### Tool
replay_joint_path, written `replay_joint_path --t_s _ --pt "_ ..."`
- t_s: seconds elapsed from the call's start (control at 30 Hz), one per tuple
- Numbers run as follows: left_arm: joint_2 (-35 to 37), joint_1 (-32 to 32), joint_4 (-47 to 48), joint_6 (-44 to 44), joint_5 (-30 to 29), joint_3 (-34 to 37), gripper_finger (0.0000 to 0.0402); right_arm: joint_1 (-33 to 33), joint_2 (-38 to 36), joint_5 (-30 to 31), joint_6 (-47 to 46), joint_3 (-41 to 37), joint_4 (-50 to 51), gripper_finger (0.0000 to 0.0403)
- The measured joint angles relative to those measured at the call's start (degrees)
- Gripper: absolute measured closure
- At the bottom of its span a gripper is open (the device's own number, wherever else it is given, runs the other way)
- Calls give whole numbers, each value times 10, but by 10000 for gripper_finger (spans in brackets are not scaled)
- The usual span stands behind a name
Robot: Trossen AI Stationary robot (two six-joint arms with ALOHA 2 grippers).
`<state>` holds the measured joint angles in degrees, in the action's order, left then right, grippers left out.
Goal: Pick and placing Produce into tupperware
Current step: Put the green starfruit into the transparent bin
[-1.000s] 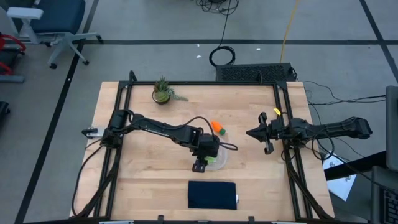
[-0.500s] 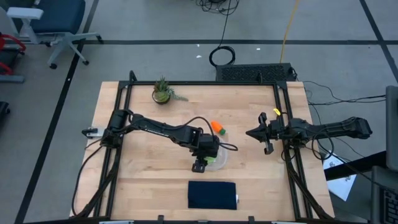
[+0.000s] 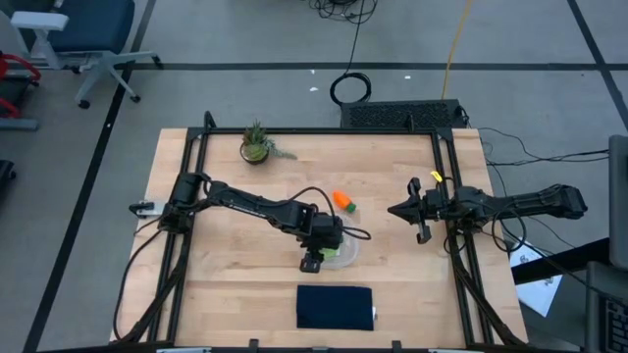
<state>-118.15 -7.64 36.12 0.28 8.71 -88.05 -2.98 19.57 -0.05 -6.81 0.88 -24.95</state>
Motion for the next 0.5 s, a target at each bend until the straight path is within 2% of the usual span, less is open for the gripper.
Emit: replay_joint_path --t_s 0.17,0.5 --pt "0 1 1 10 1 1 157 0 0 0 0 0 0 403" --pt "0 9 -3 20 3 1 172 0 0 0 0 0 0 403"
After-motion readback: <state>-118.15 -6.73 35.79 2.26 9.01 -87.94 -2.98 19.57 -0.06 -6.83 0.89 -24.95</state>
